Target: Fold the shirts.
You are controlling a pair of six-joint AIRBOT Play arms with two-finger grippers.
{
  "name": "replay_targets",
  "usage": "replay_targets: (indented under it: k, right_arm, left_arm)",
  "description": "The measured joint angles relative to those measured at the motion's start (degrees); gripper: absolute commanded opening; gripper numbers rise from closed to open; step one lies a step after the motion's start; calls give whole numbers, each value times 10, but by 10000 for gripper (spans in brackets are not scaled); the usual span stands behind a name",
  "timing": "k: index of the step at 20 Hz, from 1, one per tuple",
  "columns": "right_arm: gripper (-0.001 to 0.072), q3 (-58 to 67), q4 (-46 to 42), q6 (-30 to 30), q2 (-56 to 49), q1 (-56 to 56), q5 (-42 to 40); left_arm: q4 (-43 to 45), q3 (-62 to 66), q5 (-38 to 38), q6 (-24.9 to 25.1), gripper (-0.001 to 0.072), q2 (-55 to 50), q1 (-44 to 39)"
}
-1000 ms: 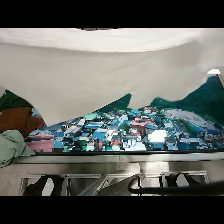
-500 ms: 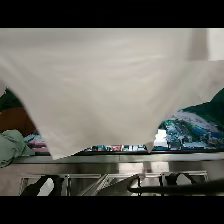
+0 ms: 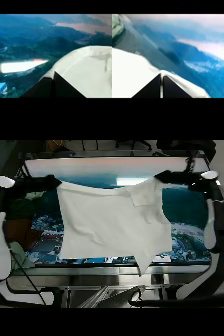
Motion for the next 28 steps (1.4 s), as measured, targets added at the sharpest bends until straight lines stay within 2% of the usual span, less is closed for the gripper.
replay_targets:
  k: [1, 2, 3, 4, 8, 11, 14, 18, 19, 20, 21, 22, 23, 24, 25, 26, 28]
  right_arm:
    - [25, 0, -6, 2, -24, 9, -10]
    - [140, 0, -9, 8, -42, 15, -17]
    - [237, 0, -10, 11, -53, 17, -19]
    - [249, 0, -14, 15, -58, 17, -18]
    - [248, 0, -64, 77, -42, -17, 49]
    - [248, -28, -128, 137, -3, -64, 131]
    - [248, -114, -158, 169, 61, -120, 177]
    - [256, -278, -210, 197, 170, -202, 190]
    - [276, -317, -231, 202, 196, -221, 181]
    - [402, -353, -251, 207, 218, -237, 170]
    - [441, -386, -268, 211, 236, -252, 161]
    - [441, -412, -281, 211, 248, -264, 151]
    - [441, -436, -289, 215, 257, -272, 145]
    - [441, -459, -296, 215, 263, -278, 141]
    - [441, -478, -301, 215, 268, -282, 137]
    - [442, -496, -305, 215, 270, -285, 132]
    - [444, -527, -308, 215, 274, -288, 130]
  left_arm:
    - [0, -2, 8, 2, 14, -23, -3]
    - [-1, -4, 13, 5, 133, -41, -4]
    - [-1, -5, 14, 5, 526, -55, -2]
    - [-1, -6, 13, 7, 696, -65, 0]
    - [4, -8, -57, 9, 695, -68, 37]
    - [58, -25, -145, -2, 695, -48, 78]
    - [108, -103, -200, -11, 695, -11, 121]
    - [136, -259, -208, -12, 695, 38, 165]
    - [139, -295, -194, -10, 695, 45, 172]
    - [141, -327, -178, -8, 695, 49, 178]
    - [143, -351, -165, -7, 695, 49, 181]
    - [132, -371, -158, -6, 695, 49, 184]
    - [124, -385, -152, -4, 630, 45, 185]
    - [117, -398, -150, -2, 484, 39, 186]
    - [110, -408, -155, 2, 370, 31, 185]
    - [103, -415, -161, 10, 336, 24, 183]
    - [92, -422, -174, 24, 336, 16, 175]
